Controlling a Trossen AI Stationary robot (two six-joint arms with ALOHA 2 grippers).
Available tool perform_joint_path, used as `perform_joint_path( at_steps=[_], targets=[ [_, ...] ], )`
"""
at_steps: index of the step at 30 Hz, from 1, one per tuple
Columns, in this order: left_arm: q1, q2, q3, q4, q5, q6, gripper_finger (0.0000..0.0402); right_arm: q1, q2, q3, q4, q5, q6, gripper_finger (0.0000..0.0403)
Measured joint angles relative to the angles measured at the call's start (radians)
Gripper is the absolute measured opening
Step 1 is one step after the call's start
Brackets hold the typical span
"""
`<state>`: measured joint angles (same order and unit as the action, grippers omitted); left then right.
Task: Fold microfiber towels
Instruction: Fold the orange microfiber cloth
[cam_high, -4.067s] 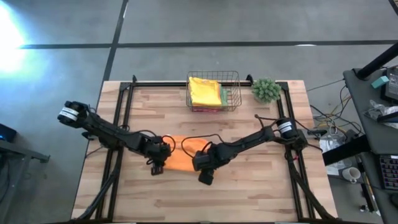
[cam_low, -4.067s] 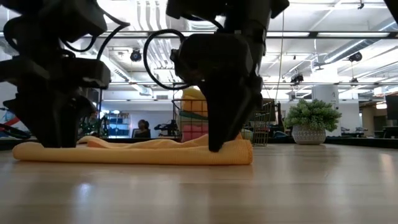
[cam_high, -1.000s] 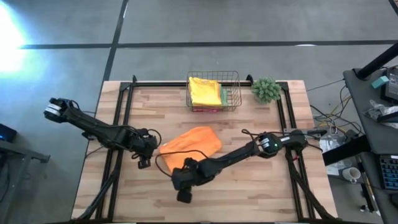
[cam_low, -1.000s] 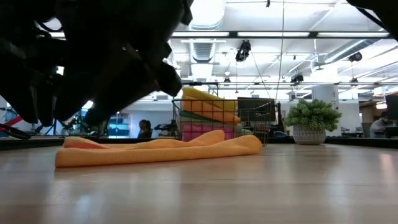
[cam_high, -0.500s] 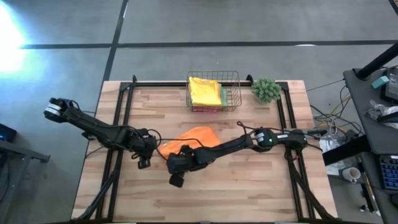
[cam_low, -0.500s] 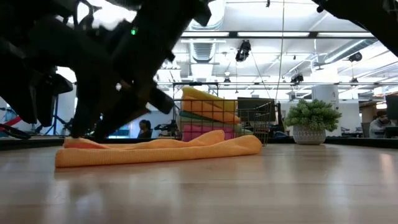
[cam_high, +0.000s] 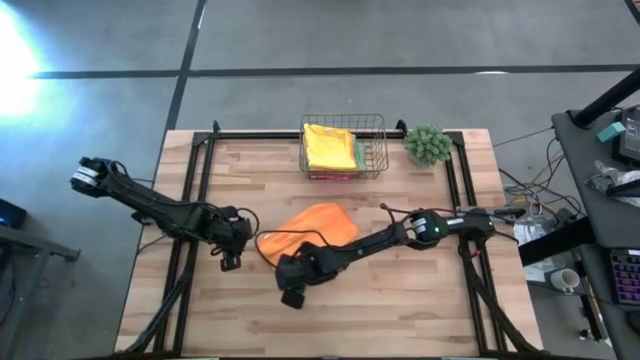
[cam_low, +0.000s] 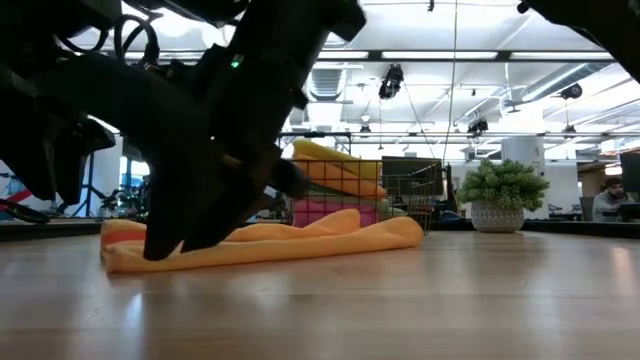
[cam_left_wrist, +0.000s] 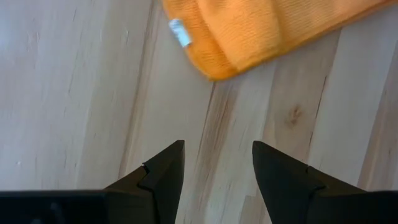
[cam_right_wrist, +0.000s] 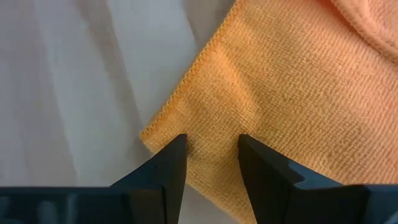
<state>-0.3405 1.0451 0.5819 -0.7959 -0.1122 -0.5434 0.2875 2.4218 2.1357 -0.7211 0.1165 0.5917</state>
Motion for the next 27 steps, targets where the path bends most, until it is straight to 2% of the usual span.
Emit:
perform_joint_path(
  at_steps=[14,18,27],
  targets=[
    [-0.002,0.000,0.000,0.027,0.009,0.004,0.0173,0.152,-0.035,-0.002,-0.184,-0.080,-0.032,0.0139],
    [-0.002,0.000,-0.001,0.109,0.048,0.029,0.0173,0.201,-0.045,-0.002,-0.278,-0.079,-0.018,0.0139],
    [-0.018,0.020,0.003,0.422,0.067,0.138,0.0173,0.277,-0.067,-0.005,-0.470,-0.029,-0.008,0.0139]
  ],
)
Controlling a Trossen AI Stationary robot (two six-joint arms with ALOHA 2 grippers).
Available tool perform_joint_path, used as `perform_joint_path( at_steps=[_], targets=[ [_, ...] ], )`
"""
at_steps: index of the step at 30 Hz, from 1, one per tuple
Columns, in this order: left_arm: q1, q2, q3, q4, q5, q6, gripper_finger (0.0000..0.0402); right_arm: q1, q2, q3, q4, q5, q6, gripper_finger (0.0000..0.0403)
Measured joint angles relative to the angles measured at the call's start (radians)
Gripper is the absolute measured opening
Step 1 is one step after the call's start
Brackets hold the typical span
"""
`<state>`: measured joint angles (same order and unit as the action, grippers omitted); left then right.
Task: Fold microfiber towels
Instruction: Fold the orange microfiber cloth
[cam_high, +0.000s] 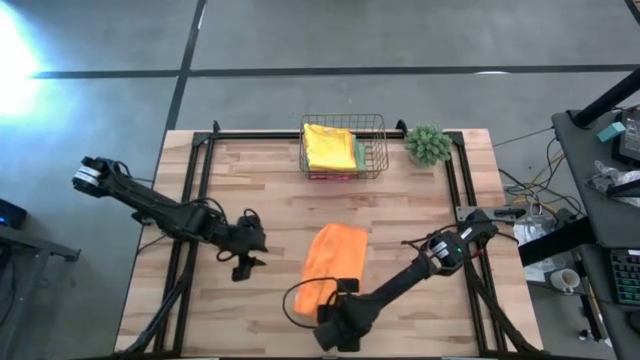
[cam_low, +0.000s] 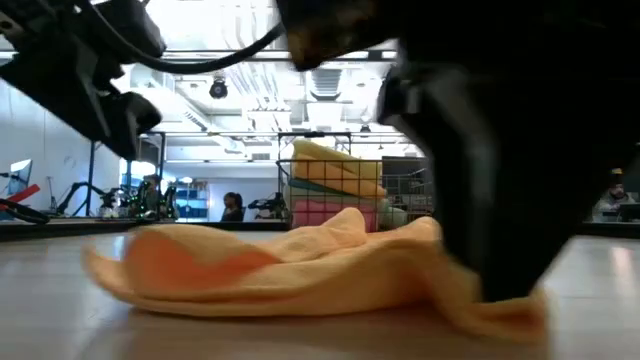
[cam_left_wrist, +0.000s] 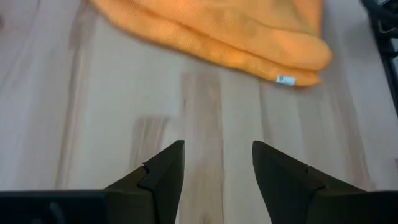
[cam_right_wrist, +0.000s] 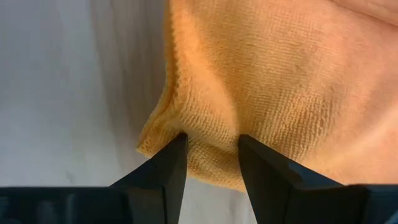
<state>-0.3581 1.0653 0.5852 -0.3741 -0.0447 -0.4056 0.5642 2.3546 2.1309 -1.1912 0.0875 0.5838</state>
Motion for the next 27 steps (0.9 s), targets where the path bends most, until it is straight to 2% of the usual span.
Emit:
perform_joint_path(
  at_steps=[4,11,19,24,27],
  targets=[
    [-0.006,0.084,0.042,0.058,0.013,0.060,0.0173,0.012,-0.015,-0.002,-0.049,0.019,-0.008,0.0139],
    [-0.009,0.278,0.187,0.002,0.018,0.107,0.0173,0.043,-0.067,-0.004,-0.053,0.054,-0.032,0.0139],
    [-0.053,0.407,0.406,-0.188,0.007,0.123,0.0173,0.074,-0.174,-0.051,-0.080,0.190,-0.003,0.0139],
    [-0.107,0.458,0.548,-0.332,-0.082,0.130,0.0173,0.106,-0.252,-0.131,-0.076,0.228,0.072,0.0139],
    [-0.142,0.481,0.604,-0.342,-0.107,0.124,0.0173,0.132,-0.287,-0.176,-0.073,0.228,0.140,0.0139]
  ],
)
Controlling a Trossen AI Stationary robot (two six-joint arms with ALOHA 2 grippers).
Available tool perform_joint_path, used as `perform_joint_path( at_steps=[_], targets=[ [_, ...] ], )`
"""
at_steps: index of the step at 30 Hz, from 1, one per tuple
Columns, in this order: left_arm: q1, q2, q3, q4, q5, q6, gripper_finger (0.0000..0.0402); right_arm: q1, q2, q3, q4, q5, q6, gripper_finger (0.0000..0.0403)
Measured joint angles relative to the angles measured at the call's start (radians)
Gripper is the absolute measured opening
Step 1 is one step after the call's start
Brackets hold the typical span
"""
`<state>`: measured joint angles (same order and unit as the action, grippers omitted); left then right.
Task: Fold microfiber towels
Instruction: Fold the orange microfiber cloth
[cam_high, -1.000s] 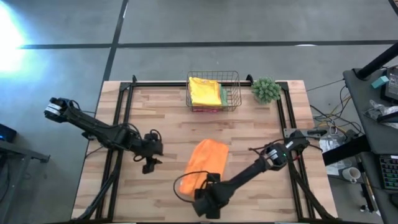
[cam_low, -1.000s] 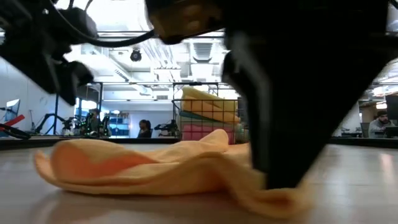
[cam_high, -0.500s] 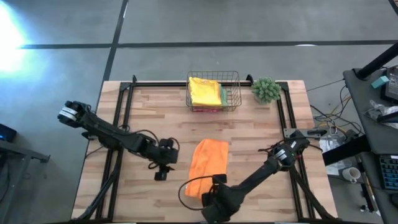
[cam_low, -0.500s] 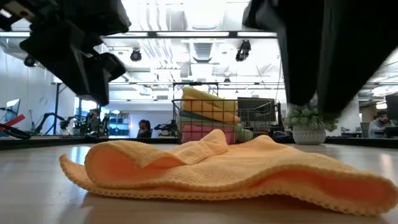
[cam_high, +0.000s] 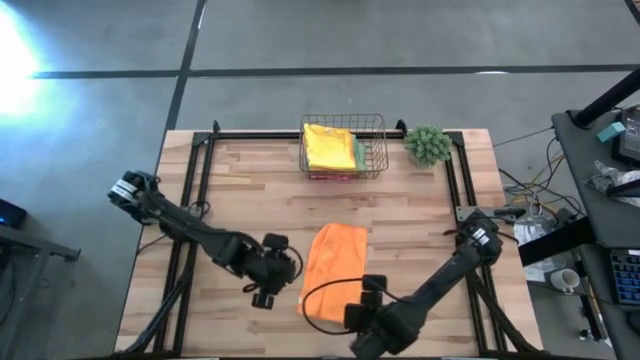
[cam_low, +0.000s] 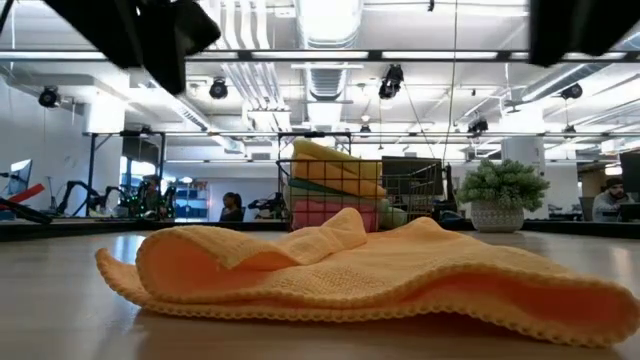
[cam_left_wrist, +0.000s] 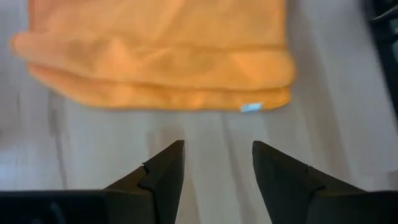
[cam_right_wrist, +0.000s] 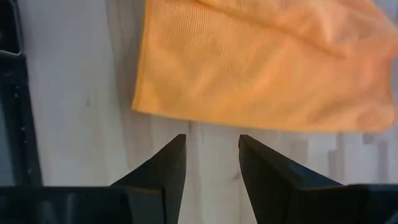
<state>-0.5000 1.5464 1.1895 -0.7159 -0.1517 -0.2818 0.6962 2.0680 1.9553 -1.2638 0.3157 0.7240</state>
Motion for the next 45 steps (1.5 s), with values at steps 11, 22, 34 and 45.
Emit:
perform_joint_path(
  at_steps=[11,22,34,45],
  targets=[
    [-0.166,0.171,0.161,0.000,-0.138,-0.029,0.0173,0.098,-0.031,-0.103,0.136,0.032,0.114,0.0147],
    [-0.211,0.371,0.255,0.008,-0.198,-0.056,0.0173,0.105,-0.030,-0.201,0.402,0.073,-0.073,0.0184],
    [-0.224,0.448,0.266,0.113,-0.249,-0.052,0.0173,0.104,-0.029,-0.331,0.580,0.080,-0.170,0.0185],
    [-0.226,0.449,0.224,0.155,-0.269,-0.053,0.0173,0.075,-0.028,-0.398,0.675,0.127,-0.220,0.0185]
  ],
)
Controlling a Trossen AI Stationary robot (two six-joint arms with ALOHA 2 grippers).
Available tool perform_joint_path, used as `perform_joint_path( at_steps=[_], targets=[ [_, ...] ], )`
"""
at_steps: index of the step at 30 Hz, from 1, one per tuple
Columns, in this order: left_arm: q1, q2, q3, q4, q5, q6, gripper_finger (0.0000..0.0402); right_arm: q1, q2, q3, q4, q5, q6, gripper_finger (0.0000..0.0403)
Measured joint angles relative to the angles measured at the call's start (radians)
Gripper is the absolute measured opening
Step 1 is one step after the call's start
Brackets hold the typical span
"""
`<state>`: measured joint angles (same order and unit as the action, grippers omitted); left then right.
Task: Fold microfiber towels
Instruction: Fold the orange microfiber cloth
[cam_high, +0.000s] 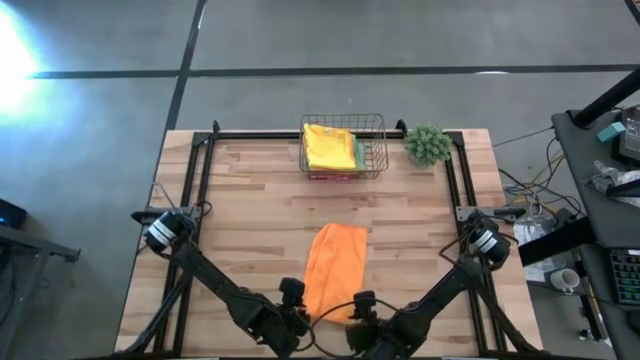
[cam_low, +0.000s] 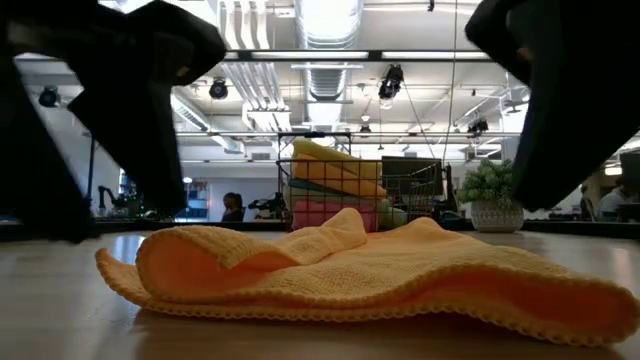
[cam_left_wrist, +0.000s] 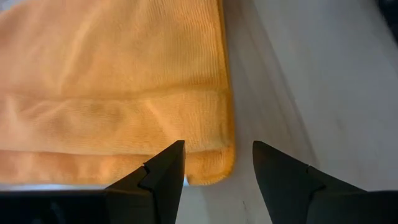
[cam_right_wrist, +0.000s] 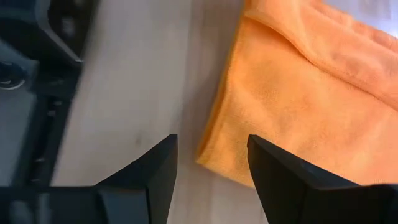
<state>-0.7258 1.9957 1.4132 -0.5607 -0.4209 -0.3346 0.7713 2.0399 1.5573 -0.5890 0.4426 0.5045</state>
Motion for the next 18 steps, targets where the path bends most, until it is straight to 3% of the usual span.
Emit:
perform_joint_path(
  at_steps=[18],
  targets=[
    [-0.007,0.001,-0.081,0.061,-0.013,0.001,0.0173,-0.015,0.000,-0.047,0.034,-0.005,-0.008,0.0185]
  ],
)
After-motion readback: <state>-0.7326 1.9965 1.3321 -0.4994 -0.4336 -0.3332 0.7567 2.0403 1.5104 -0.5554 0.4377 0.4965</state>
